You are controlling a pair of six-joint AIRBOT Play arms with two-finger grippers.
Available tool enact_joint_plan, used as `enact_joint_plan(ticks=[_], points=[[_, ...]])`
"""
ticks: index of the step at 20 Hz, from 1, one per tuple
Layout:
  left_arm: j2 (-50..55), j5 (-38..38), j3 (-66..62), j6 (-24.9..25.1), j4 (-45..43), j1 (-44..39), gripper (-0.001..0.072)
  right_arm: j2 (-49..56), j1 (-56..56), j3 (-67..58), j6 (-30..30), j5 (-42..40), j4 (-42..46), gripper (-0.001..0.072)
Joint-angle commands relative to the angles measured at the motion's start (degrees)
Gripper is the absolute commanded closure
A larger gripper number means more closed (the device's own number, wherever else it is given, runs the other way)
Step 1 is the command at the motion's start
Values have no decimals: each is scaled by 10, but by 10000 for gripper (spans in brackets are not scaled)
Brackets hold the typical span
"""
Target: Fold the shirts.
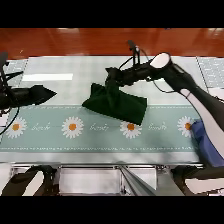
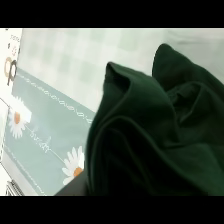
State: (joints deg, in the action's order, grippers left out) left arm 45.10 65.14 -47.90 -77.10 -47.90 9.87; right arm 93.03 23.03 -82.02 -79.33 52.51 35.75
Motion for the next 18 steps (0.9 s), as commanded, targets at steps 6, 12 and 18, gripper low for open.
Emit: enact_joint_plan(ticks=[6,12,18], points=[[-7,-9,21,2,-2,19,685,91,49,-10,44,-70,-75,364],[31,-21,56,17,-2,21,684,46,-47,-10,46,110,-100,302],[-16,-13,-49,12,-1,119,684,-217,-292,9,-16,307,275,306]])
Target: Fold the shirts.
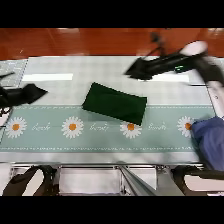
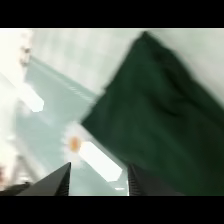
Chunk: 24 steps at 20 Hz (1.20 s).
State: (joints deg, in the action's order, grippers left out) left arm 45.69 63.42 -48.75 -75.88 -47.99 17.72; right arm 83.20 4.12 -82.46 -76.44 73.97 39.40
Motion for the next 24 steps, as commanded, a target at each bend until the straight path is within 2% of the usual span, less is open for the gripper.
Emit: enact_joint_plan(ticks=[1,2,3,4,5,8,10,12,17,24], points=[[-39,1,-45,0,1,48,684,-172,-127,43,-95,76,381,306],[-53,-2,-41,0,2,49,684,-228,-148,93,-157,46,505,306],[-64,-2,-33,0,4,44,684,-278,-171,155,-187,9,560,304],[-71,-2,-22,0,6,36,684,-312,-196,214,-189,-21,546,296],[-76,-2,-6,0,11,23,684,-330,-219,269,-171,-38,492,295],[-76,-16,49,0,21,-26,684,-309,-250,400,-77,-86,252,294],[-73,-38,84,-1,21,-55,684,-260,-250,450,-21,-107,123,295],[-68,-55,110,-7,21,-75,684,-195,-249,468,30,-111,32,294],[-59,-72,138,-9,25,-85,684,-49,-160,461,85,-153,-74,294],[-49,-75,137,-9,26,-85,684,68,-21,363,95,-184,-140,295]])
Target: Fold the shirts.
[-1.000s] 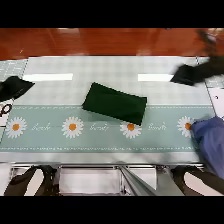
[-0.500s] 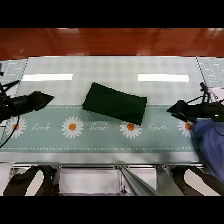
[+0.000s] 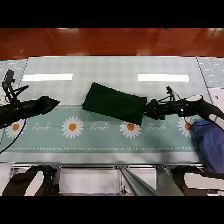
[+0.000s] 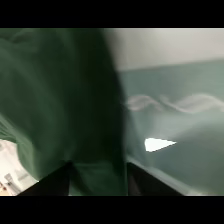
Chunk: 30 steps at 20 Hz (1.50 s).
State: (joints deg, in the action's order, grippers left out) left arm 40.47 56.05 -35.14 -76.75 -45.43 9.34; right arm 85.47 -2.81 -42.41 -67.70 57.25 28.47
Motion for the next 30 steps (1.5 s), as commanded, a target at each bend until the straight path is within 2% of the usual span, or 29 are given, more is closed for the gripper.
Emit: enact_joint_plan(ticks=[1,2,3,4,5,7,12,16,19,23,25,30], points=[[5,-1,1,0,0,-1,684,57,65,-56,2,-16,-31,296],[5,-1,1,0,0,-1,684,67,81,-72,-3,-16,-31,316],[6,-1,1,0,0,-1,684,72,95,-87,-8,-16,-31,402],[7,-2,1,0,0,-1,684,73,108,-104,-7,-16,-30,581],[8,-2,1,0,0,-1,684,72,120,-125,-1,-12,-29,685],[9,-2,1,0,0,-1,684,71,142,-188,-9,7,-3,685],[9,-2,1,0,0,-1,684,72,177,-424,-122,60,139,686],[9,-1,1,0,0,-1,685,72,162,-624,-214,135,270,686],[9,-1,1,0,5,-1,685,70,122,-729,-242,202,310,686],[8,0,-1,5,17,-1,685,32,23,-757,-261,254,311,687],[9,-6,-9,39,17,6,684,5,-40,-757,-262,282,311,687],[9,-22,-31,39,17,38,684,-51,-217,-757,-268,354,304,687]])
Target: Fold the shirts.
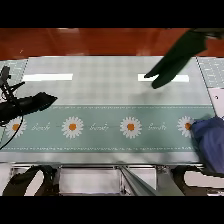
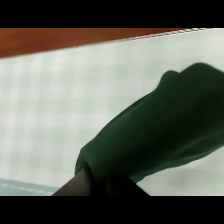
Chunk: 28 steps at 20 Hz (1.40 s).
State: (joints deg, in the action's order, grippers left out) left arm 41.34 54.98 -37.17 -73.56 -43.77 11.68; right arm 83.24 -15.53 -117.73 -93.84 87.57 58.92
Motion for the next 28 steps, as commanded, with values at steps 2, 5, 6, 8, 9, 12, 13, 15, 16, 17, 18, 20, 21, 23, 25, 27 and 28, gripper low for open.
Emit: enact_joint_plan(ticks=[2,5,6,8,9,12,13,15,16,17,18,20,21,23,25,27,28], points=[[0,-30,-11,7,1,18,684,-45,-155,-3,-8,85,0,688],[0,-82,-11,7,1,18,684,-74,-238,21,-3,132,9,688],[0,-105,-11,7,1,19,684,-83,-260,34,-3,150,22,688],[0,-147,-15,7,1,23,684,-100,-299,52,0,189,73,687],[0,-161,-17,7,1,26,684,-120,-320,69,0,189,88,688],[0,-177,-21,8,1,27,684,-185,-382,156,14,190,146,687],[0,-177,-21,8,1,27,684,-212,-405,203,16,190,183,687],[0,-180,-21,11,1,27,684,-257,-455,300,29,189,247,687],[0,-181,-21,12,1,27,684,-274,-480,341,28,189,262,687],[1,-183,-21,11,1,27,684,-289,-507,382,27,189,273,687],[3,-184,-21,12,1,26,684,-301,-529,415,27,189,290,686],[8,-182,-21,11,1,26,684,-321,-560,473,17,189,353,685],[12,-179,-21,11,1,26,684,-328,-567,499,5,190,388,645],[25,-171,-21,11,1,26,685,-329,-567,537,-5,190,405,292],[46,-171,-21,13,1,24,684,-323,-566,553,-6,186,403,301],[78,-202,-36,97,0,27,684,-314,-566,552,-18,159,384,308],[101,-203,-62,112,1,37,684,-310,-566,551,-30,136,354,326]])
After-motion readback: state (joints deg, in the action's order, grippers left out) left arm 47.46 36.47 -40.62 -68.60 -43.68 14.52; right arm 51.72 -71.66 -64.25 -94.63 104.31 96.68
